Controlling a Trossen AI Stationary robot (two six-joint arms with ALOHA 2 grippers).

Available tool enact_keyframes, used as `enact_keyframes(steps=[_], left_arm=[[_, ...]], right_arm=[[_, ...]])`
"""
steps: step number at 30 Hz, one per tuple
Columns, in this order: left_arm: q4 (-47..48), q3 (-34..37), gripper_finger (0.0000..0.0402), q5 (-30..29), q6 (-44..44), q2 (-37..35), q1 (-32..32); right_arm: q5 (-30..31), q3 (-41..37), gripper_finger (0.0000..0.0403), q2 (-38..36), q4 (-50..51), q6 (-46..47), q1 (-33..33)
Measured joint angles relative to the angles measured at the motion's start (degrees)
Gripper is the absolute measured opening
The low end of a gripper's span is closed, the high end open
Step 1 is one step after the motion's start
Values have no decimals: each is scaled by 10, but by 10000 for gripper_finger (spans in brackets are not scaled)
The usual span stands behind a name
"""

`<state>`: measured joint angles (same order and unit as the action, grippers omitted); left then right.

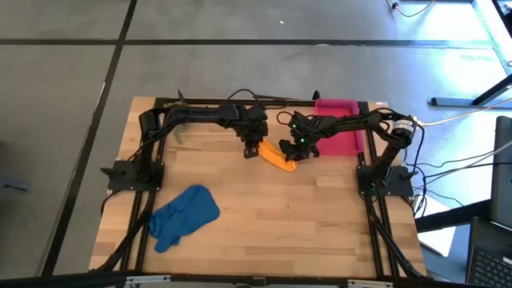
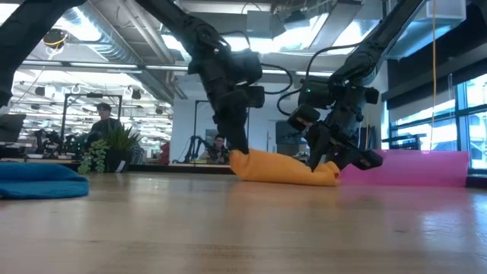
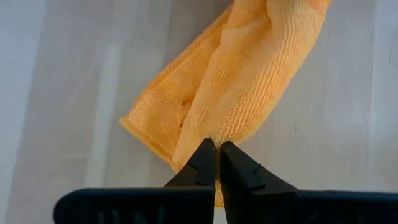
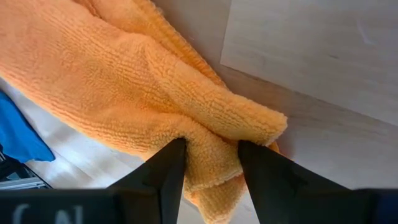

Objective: Roll microfiber towels into tight, uniform cylinder then place into a basket
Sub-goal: Roll the orange microfiber towel

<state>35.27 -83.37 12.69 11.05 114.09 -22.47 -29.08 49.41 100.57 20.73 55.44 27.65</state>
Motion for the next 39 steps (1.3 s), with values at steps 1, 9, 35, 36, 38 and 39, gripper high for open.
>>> enact_keyframes(steps=[1, 9, 35, 36, 38, 39], left_arm=[[-5, 0, 0, 0, 0, 2, -2], [-10, -2, 0, 2, -5, 7, -7], [82, -54, 0, 49, -109, 14, 25], [82, -55, 0, 53, -115, 14, 22], [80, -56, 0, 59, -126, 14, 15], [80, -56, 0, 59, -134, 14, 12]], right_arm=[[0, 0, 159, 0, 0, 0, 0], [0, 0, 159, 0, 0, -1, 0], [-1, -1, 159, 1, 1, -49, -4], [-1, -1, 159, 1, 1, -49, -6], [1, -1, 159, 1, 1, -50, -9], [2, 0, 159, 0, 0, -50, -10]])
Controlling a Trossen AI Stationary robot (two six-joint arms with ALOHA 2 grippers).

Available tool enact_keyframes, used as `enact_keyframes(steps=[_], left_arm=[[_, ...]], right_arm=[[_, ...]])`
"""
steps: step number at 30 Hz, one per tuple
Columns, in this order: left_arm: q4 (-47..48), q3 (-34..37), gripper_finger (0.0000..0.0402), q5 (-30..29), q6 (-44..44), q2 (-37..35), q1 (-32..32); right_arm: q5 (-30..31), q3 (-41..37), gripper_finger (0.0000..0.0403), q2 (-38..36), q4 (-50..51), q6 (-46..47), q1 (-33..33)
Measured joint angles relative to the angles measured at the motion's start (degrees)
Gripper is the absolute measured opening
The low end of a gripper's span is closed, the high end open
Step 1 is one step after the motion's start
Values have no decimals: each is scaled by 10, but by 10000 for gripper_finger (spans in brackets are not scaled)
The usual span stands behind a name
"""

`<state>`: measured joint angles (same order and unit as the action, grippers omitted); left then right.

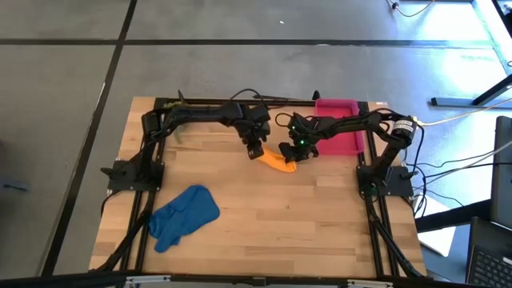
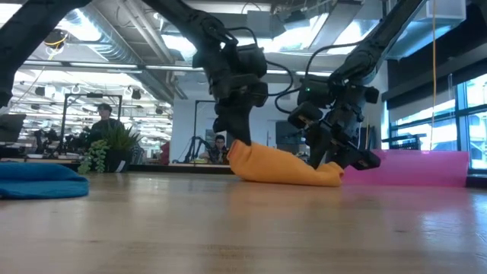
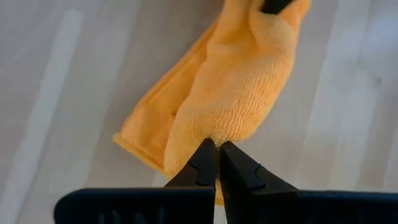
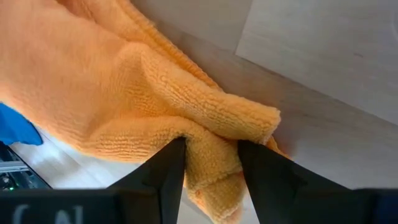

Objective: Roll microfiber towels into tight, uniform cylinder then place into a basket
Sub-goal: Roll the orange microfiber towel

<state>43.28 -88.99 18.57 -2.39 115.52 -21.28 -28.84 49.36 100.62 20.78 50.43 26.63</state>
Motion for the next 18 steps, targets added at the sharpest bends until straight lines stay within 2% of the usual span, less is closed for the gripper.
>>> enact_keyframes(steps=[9, 18], left_arm=[[-13, -1, 0, -15, -35, 7, -16], [-50, -1, 0, -57, -52, 32, -17]], right_arm=[[2, 0, 159, 0, -1, -2, -3], [0, 0, 159, 0, 0, -10, -3]])
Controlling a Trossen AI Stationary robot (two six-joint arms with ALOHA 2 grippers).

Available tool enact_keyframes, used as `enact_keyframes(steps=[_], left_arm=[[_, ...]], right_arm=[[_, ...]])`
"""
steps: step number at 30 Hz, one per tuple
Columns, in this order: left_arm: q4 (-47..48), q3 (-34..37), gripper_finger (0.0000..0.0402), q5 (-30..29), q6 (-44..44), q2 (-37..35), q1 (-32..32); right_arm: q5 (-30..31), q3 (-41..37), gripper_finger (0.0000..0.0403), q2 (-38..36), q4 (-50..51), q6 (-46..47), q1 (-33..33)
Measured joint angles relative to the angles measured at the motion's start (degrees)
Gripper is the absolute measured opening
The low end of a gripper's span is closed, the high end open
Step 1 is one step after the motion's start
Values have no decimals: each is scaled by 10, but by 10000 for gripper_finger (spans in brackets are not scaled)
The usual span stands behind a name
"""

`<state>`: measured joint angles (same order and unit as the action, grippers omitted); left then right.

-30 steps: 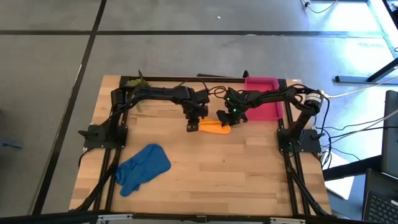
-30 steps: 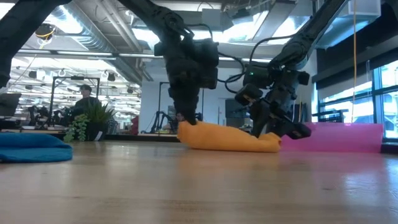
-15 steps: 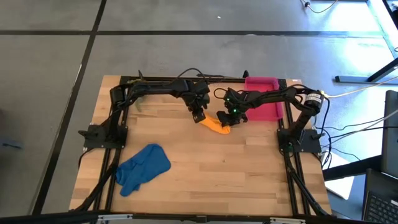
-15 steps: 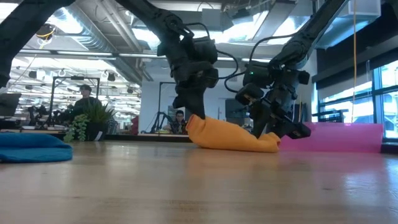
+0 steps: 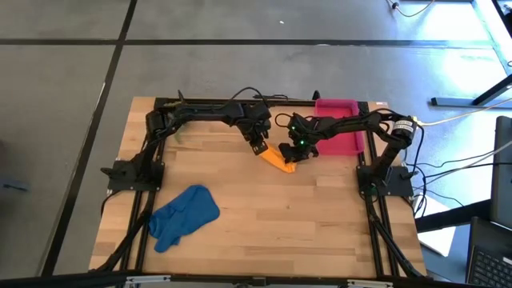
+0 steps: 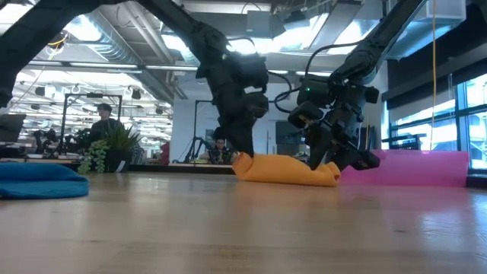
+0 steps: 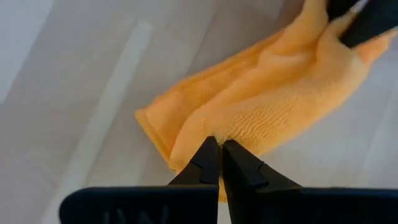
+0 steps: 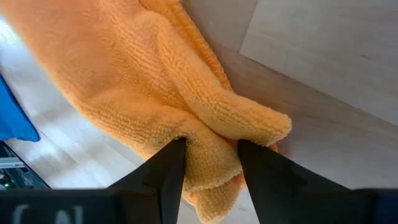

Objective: Roll microfiber towels into tight, uniform cylinder then place into a basket
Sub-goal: Roll the orange microfiber towel

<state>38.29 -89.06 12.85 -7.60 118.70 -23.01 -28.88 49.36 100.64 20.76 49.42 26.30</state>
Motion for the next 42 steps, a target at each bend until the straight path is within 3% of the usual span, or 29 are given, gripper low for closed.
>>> enact_keyframes(steps=[35, 42], left_arm=[[-23, 26, 0, -41, 7, 35, -6], [-21, 27, 0, -42, 7, 36, -6]], right_arm=[[-23, -1, 159, -1, 0, -18, 13], [37, -2, 159, -43, 9, -29, 21]])
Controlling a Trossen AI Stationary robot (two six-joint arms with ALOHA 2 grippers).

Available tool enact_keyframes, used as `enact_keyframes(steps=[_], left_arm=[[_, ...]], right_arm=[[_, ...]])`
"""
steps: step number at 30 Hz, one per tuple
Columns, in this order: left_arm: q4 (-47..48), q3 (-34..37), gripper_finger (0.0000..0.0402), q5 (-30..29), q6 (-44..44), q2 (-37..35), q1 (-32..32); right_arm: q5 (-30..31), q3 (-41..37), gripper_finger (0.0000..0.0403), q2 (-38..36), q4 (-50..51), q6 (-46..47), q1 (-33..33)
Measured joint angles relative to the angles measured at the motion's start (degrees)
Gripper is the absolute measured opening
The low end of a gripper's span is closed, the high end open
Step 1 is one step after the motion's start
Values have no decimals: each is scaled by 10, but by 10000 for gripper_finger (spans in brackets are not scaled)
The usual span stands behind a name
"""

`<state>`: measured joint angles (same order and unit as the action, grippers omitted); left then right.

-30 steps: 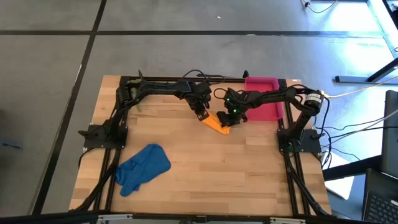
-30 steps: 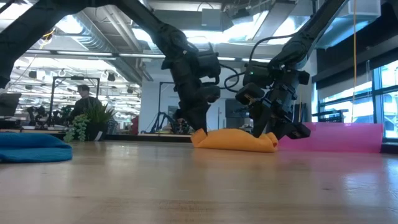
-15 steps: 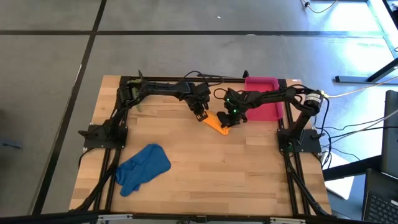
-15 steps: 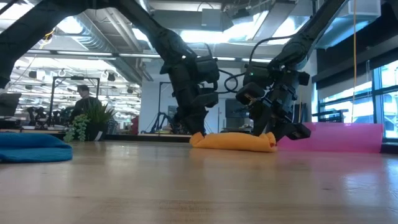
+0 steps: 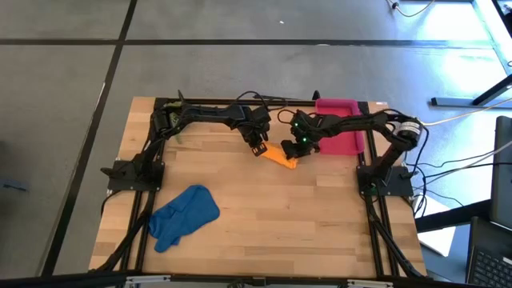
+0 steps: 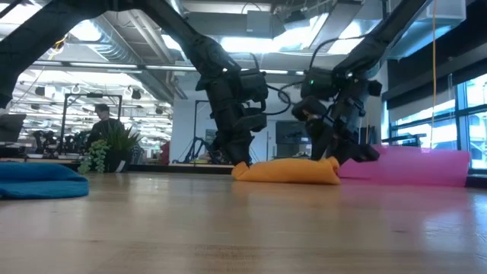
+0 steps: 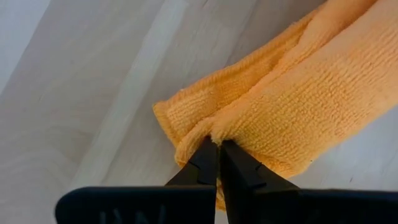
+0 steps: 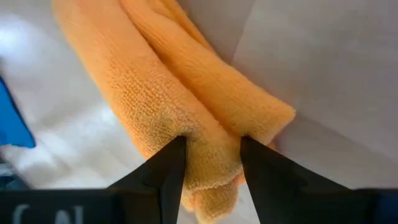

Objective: Roll microfiber towels into tight, uniform cylinder then place into a basket
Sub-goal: Roll the orange microfiber towel, then put the rolled orange microfiber towel into the bin

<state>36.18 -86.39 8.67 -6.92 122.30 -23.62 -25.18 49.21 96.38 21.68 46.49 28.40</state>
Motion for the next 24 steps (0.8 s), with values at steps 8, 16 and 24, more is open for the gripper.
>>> enact_keyframes(steps=[8, 16, 24], left_arm=[[2, 0, 0, -1, 0, 0, 2], [9, 1, 0, -6, 0, 0, 10], [62, 1, 0, -5, -1, -1, 30]], right_arm=[[32, 0, 159, -76, 13, -3, 2], [55, 0, 159, -99, 9, -9, 3], [77, 1, 159, -101, -7, -70, -3]])
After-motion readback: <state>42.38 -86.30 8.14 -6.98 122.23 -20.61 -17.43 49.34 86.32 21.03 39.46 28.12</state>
